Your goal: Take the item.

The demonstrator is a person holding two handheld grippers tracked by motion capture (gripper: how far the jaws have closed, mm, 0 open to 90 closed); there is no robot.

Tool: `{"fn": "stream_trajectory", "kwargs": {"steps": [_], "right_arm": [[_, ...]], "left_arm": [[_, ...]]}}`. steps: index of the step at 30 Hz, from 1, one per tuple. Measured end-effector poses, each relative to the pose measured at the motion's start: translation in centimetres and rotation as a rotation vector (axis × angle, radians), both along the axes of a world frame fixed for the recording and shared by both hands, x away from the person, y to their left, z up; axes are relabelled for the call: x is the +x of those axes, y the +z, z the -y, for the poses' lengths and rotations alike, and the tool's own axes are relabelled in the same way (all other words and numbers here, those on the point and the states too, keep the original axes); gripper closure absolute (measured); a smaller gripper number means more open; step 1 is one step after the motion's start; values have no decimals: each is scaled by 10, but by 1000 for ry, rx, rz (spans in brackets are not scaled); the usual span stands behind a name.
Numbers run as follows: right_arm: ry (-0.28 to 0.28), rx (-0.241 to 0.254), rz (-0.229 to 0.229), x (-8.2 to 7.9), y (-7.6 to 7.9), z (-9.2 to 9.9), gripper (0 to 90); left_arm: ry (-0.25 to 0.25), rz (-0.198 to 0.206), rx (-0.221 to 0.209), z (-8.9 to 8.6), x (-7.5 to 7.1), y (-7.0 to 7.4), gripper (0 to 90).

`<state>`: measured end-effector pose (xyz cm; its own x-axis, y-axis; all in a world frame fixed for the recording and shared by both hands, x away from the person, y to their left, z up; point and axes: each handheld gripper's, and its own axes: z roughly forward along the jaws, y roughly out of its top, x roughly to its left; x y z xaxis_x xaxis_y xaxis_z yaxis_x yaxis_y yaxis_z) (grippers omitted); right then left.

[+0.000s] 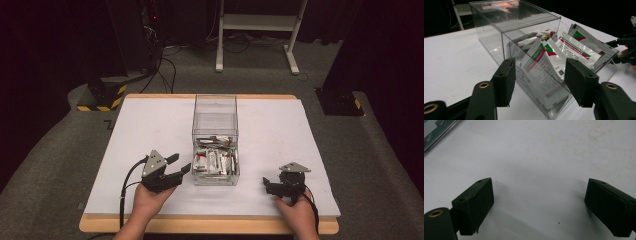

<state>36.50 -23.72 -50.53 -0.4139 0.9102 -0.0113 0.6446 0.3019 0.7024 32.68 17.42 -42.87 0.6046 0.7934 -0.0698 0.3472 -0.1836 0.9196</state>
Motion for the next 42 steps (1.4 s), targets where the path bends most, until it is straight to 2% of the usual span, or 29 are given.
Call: {"fn": "stream_trajectory", "kwargs": {"steps": [6,22,31,36,42], "right_arm": [[0,0,0,0,0,0,86],[0,0,0,0,0,0,86],[1,0,0,0,0,0,86],[1,0,1,0,0,0,86],[2,-1,2,0,0,0,86]], "left_arm": [[-12,0,-6,7,2,1,435],[-43,6,11,26,11,2,468],[-30,-10,12,35,17,0,534],[-6,-4,29,35,17,-2,568],[-4,-16,38,34,18,-5,619]]}}
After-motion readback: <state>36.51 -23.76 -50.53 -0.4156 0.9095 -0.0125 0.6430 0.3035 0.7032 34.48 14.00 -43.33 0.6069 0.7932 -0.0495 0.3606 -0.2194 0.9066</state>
